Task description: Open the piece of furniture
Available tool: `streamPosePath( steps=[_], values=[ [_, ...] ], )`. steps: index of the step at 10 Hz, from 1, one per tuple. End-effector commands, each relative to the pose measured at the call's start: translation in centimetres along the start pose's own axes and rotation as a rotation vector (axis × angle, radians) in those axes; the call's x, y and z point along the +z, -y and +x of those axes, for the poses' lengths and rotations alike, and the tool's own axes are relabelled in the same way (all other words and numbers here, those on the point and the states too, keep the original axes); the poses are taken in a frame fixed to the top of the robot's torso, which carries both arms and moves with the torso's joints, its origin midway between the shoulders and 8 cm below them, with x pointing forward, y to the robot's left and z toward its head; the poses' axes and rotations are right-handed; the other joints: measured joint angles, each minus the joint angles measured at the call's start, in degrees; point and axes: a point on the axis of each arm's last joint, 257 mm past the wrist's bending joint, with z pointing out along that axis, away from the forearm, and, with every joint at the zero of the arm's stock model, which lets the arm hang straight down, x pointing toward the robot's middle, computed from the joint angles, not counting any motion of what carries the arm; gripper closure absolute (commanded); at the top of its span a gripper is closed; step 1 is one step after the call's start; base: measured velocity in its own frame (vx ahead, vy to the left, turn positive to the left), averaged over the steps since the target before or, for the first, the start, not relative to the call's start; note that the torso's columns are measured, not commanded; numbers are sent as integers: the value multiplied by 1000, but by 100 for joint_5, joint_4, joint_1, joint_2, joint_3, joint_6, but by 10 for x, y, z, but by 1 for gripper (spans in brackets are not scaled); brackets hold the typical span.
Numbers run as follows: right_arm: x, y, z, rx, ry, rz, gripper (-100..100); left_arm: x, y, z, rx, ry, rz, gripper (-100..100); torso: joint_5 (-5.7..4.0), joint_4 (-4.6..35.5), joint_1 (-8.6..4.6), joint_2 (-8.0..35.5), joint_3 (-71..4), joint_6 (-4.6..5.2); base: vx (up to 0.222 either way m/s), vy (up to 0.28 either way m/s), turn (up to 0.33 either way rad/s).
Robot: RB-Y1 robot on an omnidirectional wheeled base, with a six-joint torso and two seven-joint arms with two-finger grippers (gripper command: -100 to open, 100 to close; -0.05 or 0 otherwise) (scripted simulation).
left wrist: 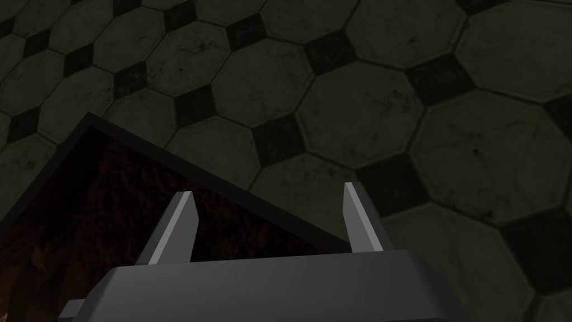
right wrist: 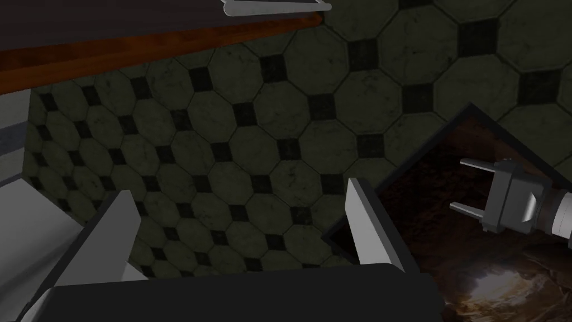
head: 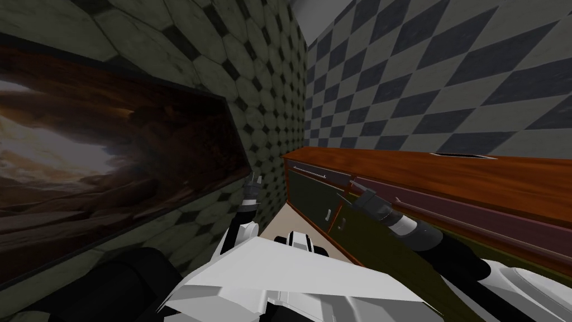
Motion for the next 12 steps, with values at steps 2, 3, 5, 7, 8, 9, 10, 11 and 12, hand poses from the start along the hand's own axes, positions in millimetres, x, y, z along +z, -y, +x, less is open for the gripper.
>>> streamPosePath(
  steps=[2,3,5,7,8,9,10,11,12],
  values=[
    [-5,-2,16,-211,-65,-89,-100,0,0,0,0,0,0,0,3,-3,9,-7,-5,-1,68,55,-28],
    [-7,-1,21,-286,-86,-116,-100,0,0,0,0,0,0,0,2,-2,7,-5,-3,0,86,62,-57],
    [-8,-1,28,-374,-109,-161,-100,0,0,0,0,0,0,0,2,-1,9,-3,-2,-1,62,62,-25],
    [-12,3,39,-521,-143,-222,-100,0,0,0,0,0,0,0,4,-1,12,-3,-1,1,80,79,-66],
    [-12,2,39,-531,-144,-234,-100,0,0,0,0,0,0,0,3,-4,12,-14,-8,-1,73,57,-9],
    [-14,3,44,-605,-158,-270,-100,0,0,0,0,0,0,0,1,-3,3,-8,-5,-2,55,55,-19],
    [-15,5,48,-675,-169,-302,-100,0,0,0,0,0,0,0,0,0,3,-1,-1,0,62,68,-50],
    [-17,7,52,-742,-179,-334,-100,0,0,0,0,0,0,0,2,0,9,-2,0,0,75,77,-53],
    [-17,7,52,-746,-179,-340,-100,0,0,0,0,0,0,0,4,-2,13,-7,-4,0,51,57,-20]
  ],
)
